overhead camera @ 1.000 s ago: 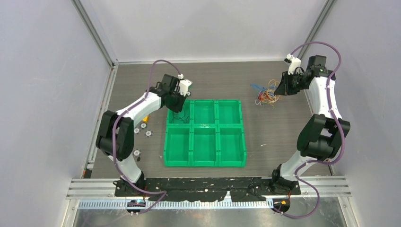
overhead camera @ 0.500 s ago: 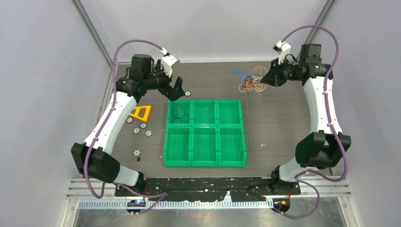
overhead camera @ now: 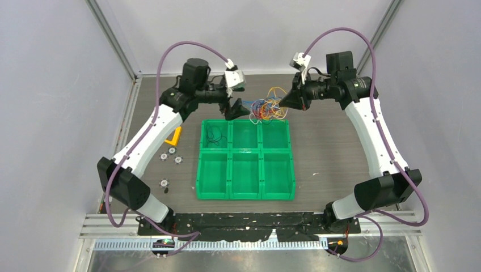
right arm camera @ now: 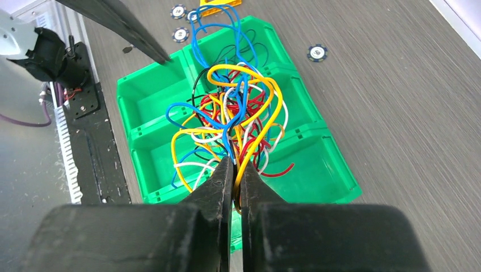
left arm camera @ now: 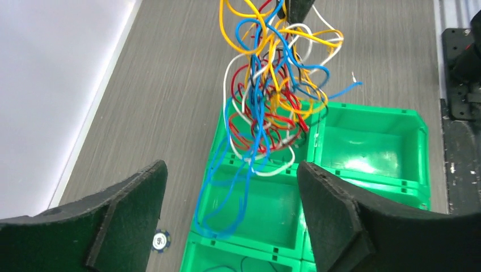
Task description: Untangle the cables
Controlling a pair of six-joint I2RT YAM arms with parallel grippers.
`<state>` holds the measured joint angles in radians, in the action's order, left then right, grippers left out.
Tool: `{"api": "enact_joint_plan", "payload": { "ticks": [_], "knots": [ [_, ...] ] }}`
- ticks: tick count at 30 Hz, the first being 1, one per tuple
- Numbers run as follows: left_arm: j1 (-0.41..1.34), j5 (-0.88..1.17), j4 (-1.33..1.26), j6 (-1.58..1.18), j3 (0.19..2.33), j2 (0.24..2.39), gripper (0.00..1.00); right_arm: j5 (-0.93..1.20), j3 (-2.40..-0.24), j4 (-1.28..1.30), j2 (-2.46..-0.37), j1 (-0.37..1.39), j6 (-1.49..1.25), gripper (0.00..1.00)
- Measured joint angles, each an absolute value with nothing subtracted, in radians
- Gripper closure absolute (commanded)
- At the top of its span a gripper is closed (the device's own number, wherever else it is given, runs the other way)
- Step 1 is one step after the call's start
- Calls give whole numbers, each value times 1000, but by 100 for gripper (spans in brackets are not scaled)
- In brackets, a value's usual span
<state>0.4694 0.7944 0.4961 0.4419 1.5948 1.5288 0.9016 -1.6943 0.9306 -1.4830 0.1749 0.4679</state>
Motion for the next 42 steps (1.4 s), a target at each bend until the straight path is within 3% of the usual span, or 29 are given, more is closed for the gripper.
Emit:
{"api": "enact_joint_plan", "payload": {
  "ticks": [3, 5, 6, 12, 27, 33, 42],
  "knots": [
    [515, 744, 486, 477, 1595, 1568, 57, 904, -1694, 935, -1479, 200, 473, 95],
    [532, 717, 492, 495, 1598, 1599, 94, 904, -1694, 940, -1478, 211, 474, 95],
    [536, 703, 501, 498, 1601, 1615, 100, 902, -1694, 943, -1478, 213, 476, 95],
    [472, 688, 551, 487, 1604, 1637, 100, 829, -1694, 951, -1478, 187, 478, 95],
    [239, 780, 424, 41, 1630, 1660, 100, 766, -1694, 874, -1554, -18, 389, 95],
    [63, 672, 467, 4, 1687, 1723, 100, 624, -1694, 871, -1574, -215, 408, 95],
    [73, 640, 496, -26, 1756, 1779, 100, 556, -1695, 870, -1624, -232, 413, 95]
  ]
}}
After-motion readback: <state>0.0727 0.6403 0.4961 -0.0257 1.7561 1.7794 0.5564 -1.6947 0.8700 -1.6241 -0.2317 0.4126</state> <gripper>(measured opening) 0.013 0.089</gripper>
